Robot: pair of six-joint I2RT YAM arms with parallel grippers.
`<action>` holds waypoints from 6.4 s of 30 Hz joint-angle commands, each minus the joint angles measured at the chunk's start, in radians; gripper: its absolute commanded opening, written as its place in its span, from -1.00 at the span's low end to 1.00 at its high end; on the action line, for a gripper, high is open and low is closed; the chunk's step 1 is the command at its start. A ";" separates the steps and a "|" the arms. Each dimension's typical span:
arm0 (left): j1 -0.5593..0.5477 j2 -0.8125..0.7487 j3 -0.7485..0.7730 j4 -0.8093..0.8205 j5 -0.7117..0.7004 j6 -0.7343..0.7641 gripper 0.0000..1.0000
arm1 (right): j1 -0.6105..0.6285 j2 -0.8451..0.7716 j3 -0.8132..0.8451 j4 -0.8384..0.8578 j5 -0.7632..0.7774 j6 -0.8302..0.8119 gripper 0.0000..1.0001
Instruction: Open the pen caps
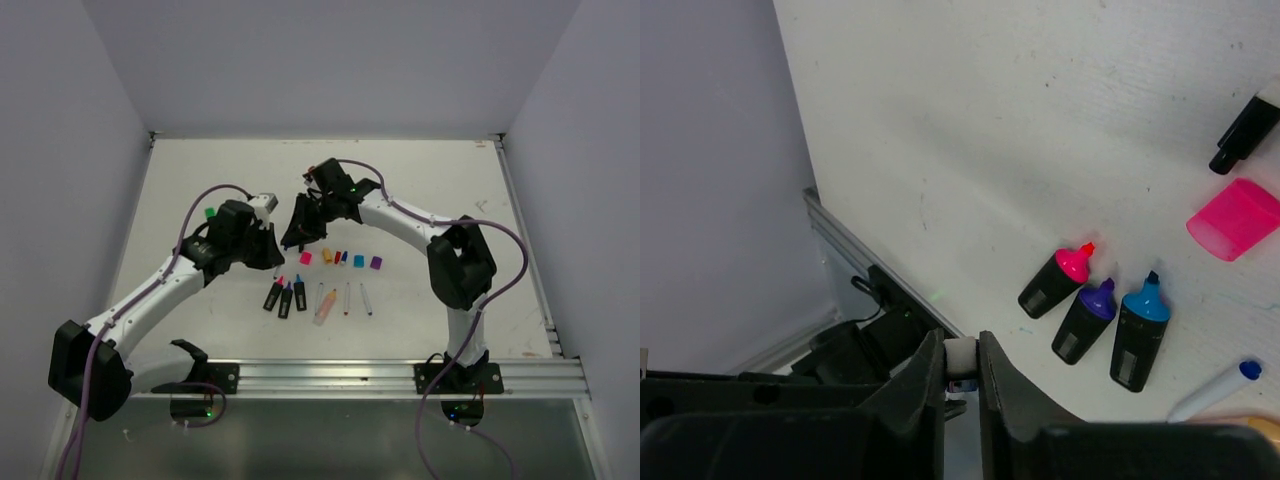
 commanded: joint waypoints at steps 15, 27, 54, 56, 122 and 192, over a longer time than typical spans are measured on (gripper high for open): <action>-0.004 -0.062 -0.093 0.092 0.099 -0.070 0.07 | -0.003 -0.096 -0.020 -0.004 -0.039 -0.054 -1.00; -0.006 -0.016 -0.076 0.057 0.057 -0.092 -1.00 | -0.002 -0.088 0.051 -0.089 0.021 -0.034 -1.00; -0.032 -0.182 -0.231 0.585 0.450 -0.265 -1.00 | -0.085 -0.128 -0.316 0.935 -0.497 0.217 -1.00; -0.029 -0.175 -0.240 0.648 0.516 -0.297 -1.00 | -0.083 -0.099 -0.371 1.159 -0.531 0.424 -1.00; 0.193 0.398 0.289 -0.169 -0.488 -0.055 0.38 | -0.065 0.078 0.335 -0.489 0.336 -0.399 0.14; 0.041 0.055 0.070 0.015 -0.014 -0.049 -1.00 | 0.007 0.026 0.259 -0.243 0.064 -0.113 0.15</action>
